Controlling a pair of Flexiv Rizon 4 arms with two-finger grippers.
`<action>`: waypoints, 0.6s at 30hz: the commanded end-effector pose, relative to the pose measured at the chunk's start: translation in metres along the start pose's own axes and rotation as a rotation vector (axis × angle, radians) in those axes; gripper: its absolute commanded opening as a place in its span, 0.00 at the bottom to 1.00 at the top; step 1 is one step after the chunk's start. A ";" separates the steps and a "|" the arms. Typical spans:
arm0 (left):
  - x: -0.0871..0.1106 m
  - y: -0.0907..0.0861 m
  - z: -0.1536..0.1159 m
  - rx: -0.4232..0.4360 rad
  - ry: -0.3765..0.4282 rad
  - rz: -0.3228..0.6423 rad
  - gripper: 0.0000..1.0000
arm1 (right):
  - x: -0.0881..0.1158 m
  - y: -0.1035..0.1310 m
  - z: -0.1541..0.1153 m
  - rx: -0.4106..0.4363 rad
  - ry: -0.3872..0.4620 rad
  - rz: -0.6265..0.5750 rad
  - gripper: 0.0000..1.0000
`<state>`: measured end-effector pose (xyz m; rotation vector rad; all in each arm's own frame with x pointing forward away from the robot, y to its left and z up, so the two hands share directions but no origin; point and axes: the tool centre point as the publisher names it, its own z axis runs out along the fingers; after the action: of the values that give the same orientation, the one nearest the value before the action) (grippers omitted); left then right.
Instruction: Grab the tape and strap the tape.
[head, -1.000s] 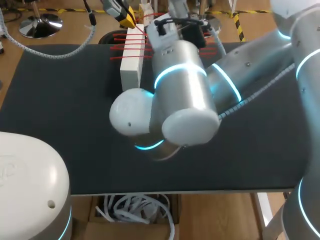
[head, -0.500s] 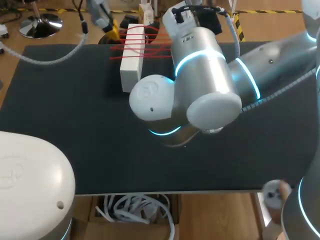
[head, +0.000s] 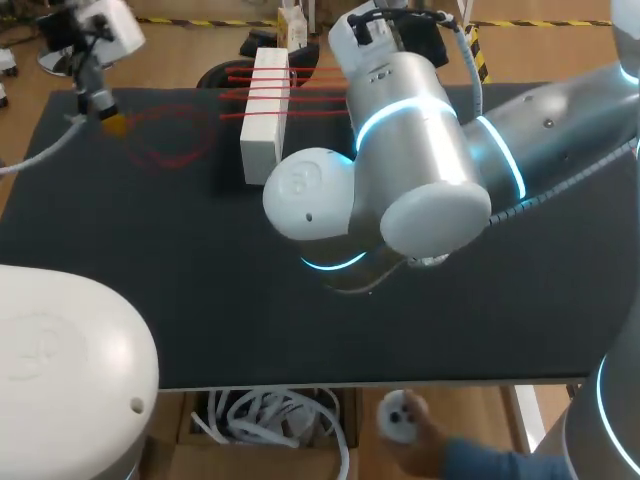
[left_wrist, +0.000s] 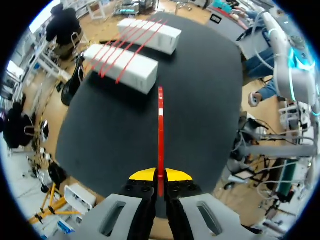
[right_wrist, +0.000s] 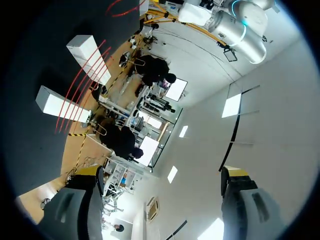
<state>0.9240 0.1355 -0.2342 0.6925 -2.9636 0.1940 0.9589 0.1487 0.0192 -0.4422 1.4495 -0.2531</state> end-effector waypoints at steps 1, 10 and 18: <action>-0.026 0.017 0.012 -0.174 0.083 -0.059 0.00 | -0.003 -0.002 0.000 -0.005 0.005 -0.004 1.00; -0.054 0.051 0.037 -0.214 0.111 -0.106 0.00 | -0.003 -0.002 0.000 -0.005 0.005 -0.004 1.00; -0.057 0.058 0.040 -0.214 0.112 -0.122 0.39 | -0.003 -0.002 0.000 -0.005 0.005 -0.004 1.00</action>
<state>0.9439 0.2045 -0.2847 0.8051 -2.7903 -0.0976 0.9589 0.1487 0.0192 -0.4425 1.4496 -0.2529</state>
